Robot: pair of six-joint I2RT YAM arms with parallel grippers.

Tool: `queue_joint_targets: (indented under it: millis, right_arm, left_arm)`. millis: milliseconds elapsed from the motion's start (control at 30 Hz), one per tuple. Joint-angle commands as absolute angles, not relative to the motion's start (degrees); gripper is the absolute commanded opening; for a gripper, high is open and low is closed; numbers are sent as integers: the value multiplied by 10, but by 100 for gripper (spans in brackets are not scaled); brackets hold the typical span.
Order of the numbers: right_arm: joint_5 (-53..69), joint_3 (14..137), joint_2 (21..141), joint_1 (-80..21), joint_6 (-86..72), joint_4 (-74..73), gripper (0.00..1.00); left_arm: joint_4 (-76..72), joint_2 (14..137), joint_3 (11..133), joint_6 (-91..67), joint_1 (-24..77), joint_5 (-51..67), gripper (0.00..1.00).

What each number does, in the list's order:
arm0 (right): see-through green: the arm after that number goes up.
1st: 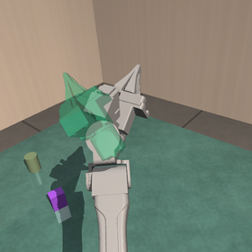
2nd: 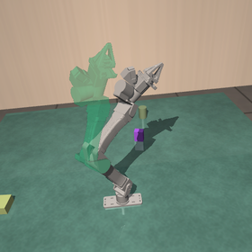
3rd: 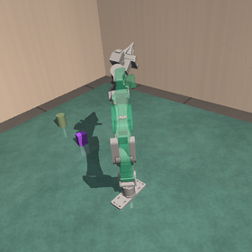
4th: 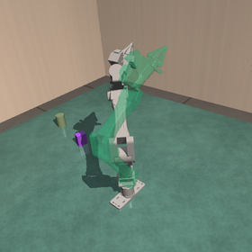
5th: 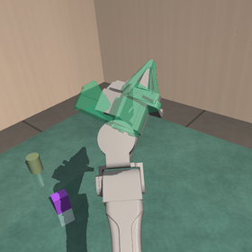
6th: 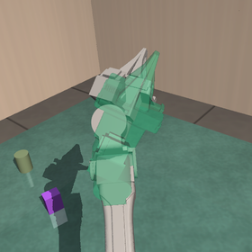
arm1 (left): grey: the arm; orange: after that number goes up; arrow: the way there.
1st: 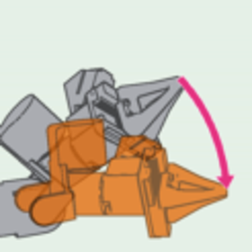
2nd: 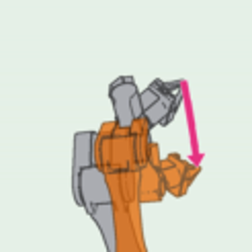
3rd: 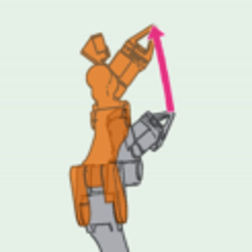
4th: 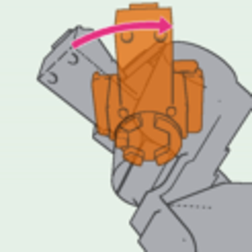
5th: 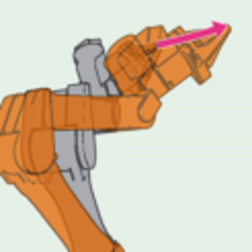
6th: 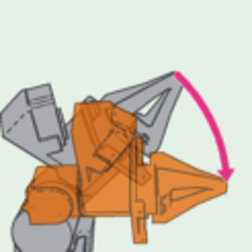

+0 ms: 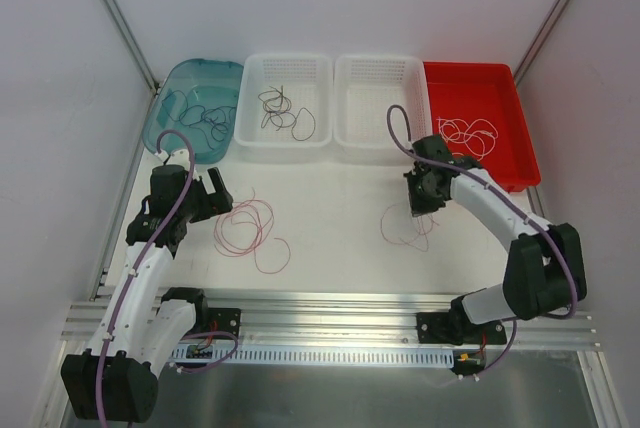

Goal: Untangle the cables

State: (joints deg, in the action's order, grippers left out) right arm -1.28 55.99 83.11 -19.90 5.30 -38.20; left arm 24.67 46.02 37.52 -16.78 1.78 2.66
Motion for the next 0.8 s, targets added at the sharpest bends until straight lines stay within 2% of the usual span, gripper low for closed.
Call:
queue_joint_targets:
  millis: [0,200,400,533,767]
  right_arm:
    - [-22,665,768,-213,63,-439,1]
    - [-35,848,759,-221,80,-498,1]
    - [-59,1005,807,-221,90,-435,1]
    - [-71,1049,874,-211,91,-345,1]
    - [-72,1141,1032,-182,83,-271,1]
  left_arm:
    - [230,461,372,-153,17,40,96]
    - [230,461,373,-153,17,43,96]
    - [229,464,374,-154,17,46,95]
    - [229,464,371,-155,17,52,96]
    - [229,462,370,-156,21,55,95]
